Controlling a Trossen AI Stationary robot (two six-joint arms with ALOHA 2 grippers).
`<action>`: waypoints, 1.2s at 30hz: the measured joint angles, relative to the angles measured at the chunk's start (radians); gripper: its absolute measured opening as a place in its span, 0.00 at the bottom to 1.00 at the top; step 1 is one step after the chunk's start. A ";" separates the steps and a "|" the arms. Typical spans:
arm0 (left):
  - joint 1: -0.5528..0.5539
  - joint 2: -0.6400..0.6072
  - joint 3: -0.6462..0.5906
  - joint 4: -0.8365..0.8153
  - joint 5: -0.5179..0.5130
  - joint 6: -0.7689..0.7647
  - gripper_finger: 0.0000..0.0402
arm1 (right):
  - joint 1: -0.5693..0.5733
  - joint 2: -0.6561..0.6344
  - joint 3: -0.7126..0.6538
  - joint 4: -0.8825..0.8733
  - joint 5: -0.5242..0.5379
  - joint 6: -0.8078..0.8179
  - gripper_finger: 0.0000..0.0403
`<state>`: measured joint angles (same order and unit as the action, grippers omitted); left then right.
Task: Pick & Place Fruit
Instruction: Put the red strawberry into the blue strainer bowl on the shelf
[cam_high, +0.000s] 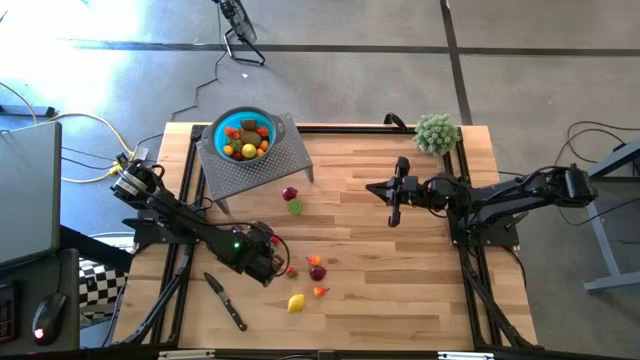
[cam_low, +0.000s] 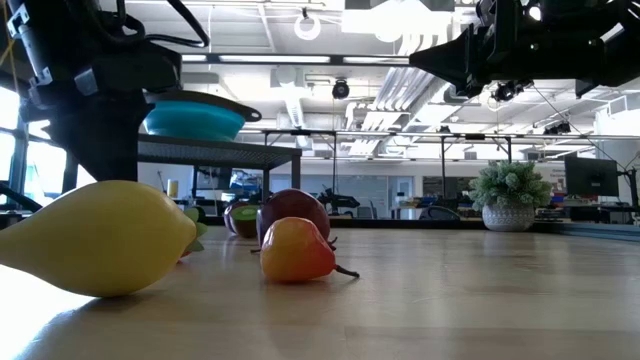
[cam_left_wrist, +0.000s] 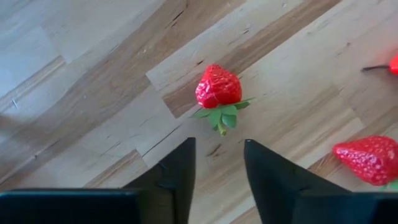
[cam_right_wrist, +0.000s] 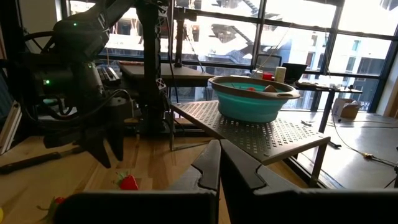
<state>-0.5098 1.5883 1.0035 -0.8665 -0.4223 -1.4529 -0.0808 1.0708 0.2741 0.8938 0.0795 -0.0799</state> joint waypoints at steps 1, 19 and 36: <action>0.000 0.000 0.000 0.001 -0.003 -0.008 0.36 | 0.000 0.000 0.000 0.000 0.000 0.000 0.01; -0.001 0.000 0.000 0.064 -0.054 -0.022 0.47 | 0.000 0.000 0.000 0.000 0.000 0.002 0.01; -0.001 0.000 -0.067 0.136 -0.037 -0.045 0.47 | 0.000 0.000 0.000 0.000 0.000 0.004 0.01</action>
<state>-0.5106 1.5883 0.9364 -0.7308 -0.4594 -1.4977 -0.0811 1.0708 0.2741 0.8938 0.0795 -0.0757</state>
